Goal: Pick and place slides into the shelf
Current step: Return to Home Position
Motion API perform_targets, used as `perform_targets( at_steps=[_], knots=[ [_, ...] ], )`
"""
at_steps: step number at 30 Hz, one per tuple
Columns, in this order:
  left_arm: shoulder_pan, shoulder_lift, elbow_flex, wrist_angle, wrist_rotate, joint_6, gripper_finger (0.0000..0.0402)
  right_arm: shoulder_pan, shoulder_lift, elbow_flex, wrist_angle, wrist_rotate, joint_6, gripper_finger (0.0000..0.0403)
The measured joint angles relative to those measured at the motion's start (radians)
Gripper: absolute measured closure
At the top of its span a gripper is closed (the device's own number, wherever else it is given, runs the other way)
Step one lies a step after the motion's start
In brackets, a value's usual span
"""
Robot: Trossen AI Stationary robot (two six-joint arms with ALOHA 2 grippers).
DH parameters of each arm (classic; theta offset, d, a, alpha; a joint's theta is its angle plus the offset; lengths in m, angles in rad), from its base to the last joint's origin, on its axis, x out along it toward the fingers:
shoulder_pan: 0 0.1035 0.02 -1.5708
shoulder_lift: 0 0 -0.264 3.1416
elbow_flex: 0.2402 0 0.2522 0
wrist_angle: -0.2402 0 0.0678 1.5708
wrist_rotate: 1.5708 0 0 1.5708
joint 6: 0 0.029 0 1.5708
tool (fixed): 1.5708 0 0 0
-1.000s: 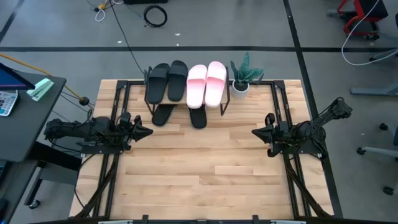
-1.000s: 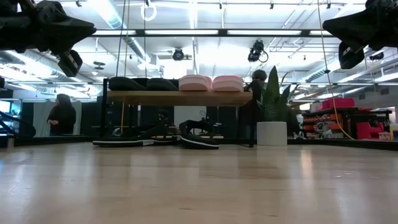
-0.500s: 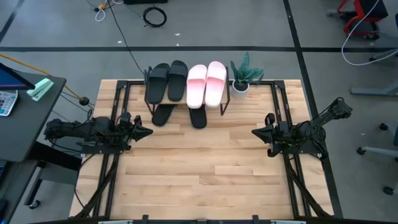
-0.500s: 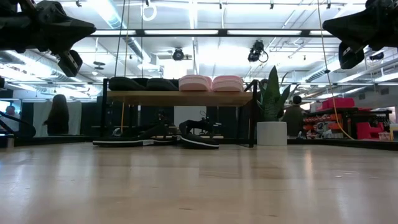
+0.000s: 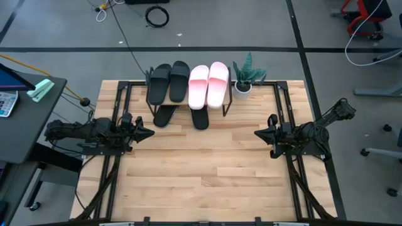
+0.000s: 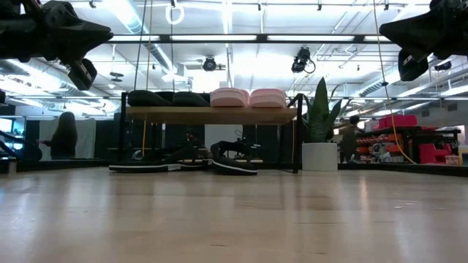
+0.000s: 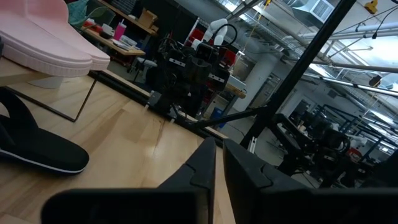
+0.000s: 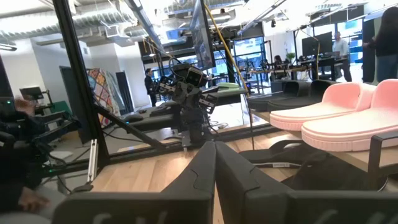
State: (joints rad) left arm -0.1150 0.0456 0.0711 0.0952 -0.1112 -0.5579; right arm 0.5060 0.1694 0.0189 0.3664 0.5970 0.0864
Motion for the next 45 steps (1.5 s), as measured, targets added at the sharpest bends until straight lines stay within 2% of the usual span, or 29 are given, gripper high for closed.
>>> perform_targets(
  at_steps=[11, 22, 35, 45],
  knots=[
    [0.000, 0.000, 0.000, 0.000, 0.000, 0.001, 0.0378, 0.000, 0.000, 0.000, 0.000, 0.000, 0.000, 0.0386],
    [0.000, 0.000, 0.000, 0.000, 0.000, 0.000, 0.0363, 0.000, 0.000, 0.000, 0.000, 0.000, 0.000, 0.0386],
    [0.000, 0.000, 0.000, 0.000, 0.000, 0.000, 0.0376, 0.000, 0.000, 0.000, 0.000, 0.000, 0.000, 0.0386],
    [0.000, 0.000, 0.000, 0.000, 0.000, 0.001, 0.0363, 0.000, 0.000, 0.000, 0.000, 0.000, 0.000, 0.0386]
  ],
)
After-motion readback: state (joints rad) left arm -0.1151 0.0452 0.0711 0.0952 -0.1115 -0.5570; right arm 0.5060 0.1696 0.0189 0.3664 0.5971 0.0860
